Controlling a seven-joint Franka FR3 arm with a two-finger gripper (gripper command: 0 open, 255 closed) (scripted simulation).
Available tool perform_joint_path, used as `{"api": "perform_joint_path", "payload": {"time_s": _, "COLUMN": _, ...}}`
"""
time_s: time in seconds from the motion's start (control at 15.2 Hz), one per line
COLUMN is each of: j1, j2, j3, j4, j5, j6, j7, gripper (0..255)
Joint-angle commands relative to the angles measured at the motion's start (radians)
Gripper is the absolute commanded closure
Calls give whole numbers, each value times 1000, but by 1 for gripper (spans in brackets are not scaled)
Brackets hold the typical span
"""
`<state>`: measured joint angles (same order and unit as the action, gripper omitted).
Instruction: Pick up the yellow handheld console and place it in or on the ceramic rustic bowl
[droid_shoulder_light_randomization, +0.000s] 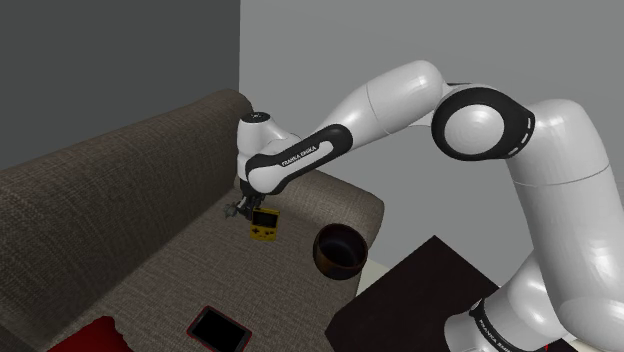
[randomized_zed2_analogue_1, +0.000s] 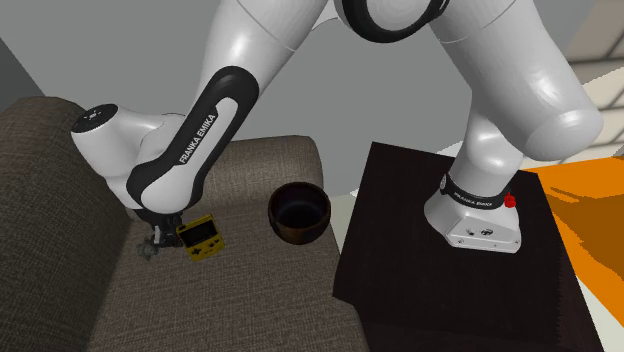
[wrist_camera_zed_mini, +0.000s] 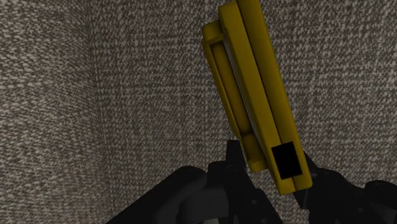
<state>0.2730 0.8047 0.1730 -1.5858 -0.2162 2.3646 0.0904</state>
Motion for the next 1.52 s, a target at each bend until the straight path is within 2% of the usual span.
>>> {"api": "perform_joint_path", "payload": {"time_s": 0.0, "j1": 0, "j2": 0, "j3": 0, "j4": 0, "j5": 0, "j6": 0, "j7": 0, "gripper": 255}}
{"api": "perform_joint_path", "payload": {"time_s": 0.33, "j1": 0, "j2": 0, "j3": 0, "j4": 0, "j5": 0, "j6": 0, "j7": 0, "gripper": 255}}
{"api": "perform_joint_path", "payload": {"time_s": 1.45, "j1": -18, "j2": -154, "j3": 26, "j4": -13, "j5": 31, "j6": -140, "j7": -21, "gripper": 255}}
